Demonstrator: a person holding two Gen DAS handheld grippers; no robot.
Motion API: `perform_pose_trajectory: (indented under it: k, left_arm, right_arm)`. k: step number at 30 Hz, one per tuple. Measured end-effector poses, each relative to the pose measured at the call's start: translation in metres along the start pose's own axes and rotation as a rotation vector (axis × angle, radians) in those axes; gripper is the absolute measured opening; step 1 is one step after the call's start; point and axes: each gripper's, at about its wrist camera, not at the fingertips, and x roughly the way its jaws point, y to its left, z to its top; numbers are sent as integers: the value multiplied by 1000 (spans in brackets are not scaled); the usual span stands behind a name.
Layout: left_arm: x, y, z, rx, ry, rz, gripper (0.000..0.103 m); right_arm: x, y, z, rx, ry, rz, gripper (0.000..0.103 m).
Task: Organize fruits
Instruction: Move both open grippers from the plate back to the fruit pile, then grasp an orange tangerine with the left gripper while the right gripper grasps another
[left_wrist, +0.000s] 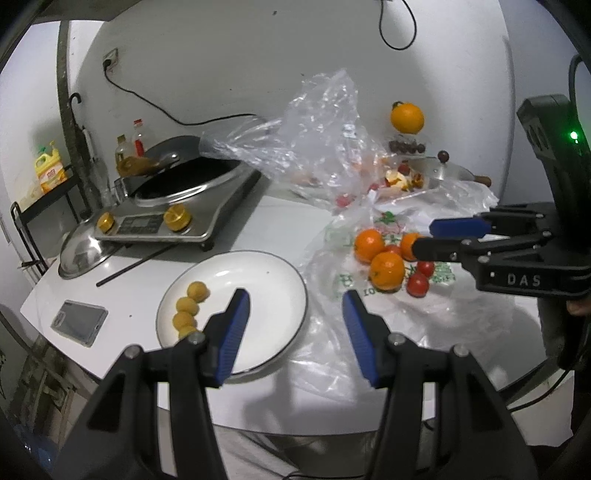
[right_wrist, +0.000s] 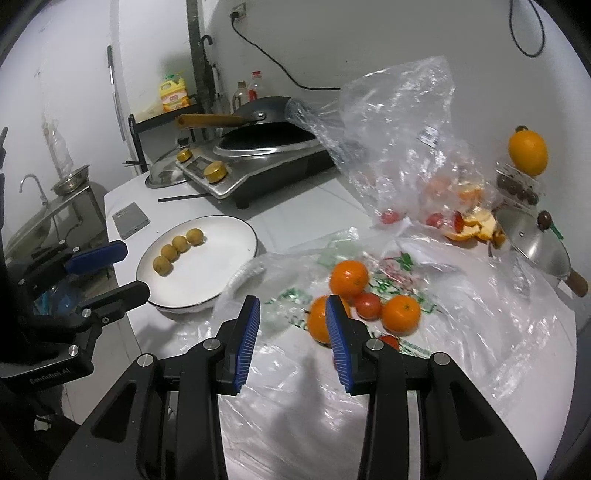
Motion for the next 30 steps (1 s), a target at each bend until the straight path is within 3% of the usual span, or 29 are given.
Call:
perform_pose_trajectory:
  k: [30]
  left_arm:
    - [42,-60,18,90,61,-52,54]
  right_arm:
    - [0,-74,-25,98,9,-22,40]
